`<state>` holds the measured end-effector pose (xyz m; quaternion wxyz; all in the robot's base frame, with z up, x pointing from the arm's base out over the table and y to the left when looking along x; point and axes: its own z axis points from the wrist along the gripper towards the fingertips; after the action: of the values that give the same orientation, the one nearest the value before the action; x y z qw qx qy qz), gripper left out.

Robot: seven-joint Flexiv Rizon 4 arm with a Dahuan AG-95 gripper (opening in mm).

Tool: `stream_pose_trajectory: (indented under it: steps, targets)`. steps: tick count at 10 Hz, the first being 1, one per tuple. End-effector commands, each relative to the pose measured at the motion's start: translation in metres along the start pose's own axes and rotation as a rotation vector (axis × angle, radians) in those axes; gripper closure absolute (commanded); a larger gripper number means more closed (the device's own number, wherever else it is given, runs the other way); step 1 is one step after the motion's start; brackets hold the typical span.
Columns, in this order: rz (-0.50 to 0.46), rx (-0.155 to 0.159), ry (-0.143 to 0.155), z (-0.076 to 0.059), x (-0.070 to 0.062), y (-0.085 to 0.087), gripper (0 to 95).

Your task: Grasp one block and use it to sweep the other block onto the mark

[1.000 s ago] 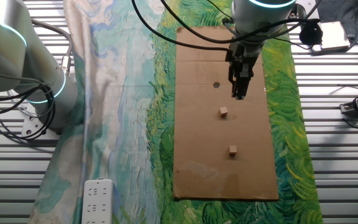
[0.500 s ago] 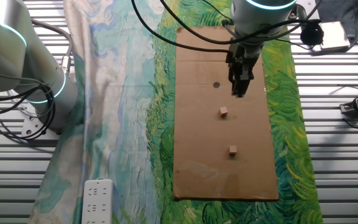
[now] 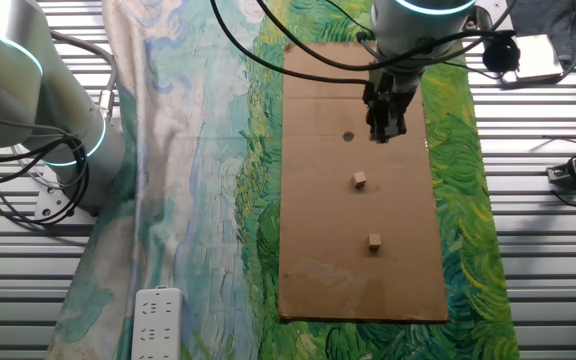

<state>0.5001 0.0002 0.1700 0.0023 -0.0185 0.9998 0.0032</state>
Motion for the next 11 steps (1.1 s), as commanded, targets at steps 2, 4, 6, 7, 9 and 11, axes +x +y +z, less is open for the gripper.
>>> stream_pose_trajectory:
  steps: [2,4,6,7,9,11]
  targets:
    - [0.0,0.0,0.001,-0.0001,0.0001,-0.0001,95.0]
    - [0.0,-0.001,0.001,-0.0001,0.0001,-0.0001,95.0]
    - [0.0,-0.001,0.001,-0.0001,0.0001,-0.0001,95.0]
    - [0.002,-0.001,0.001,-0.0001,0.0001,-0.0001,95.0]
    - [-0.036,-0.001,0.001,-0.0001,0.0001,-0.0001,95.0]
    - [-0.1,-0.002,0.0,-0.0001,0.0002,-0.0001,95.0]
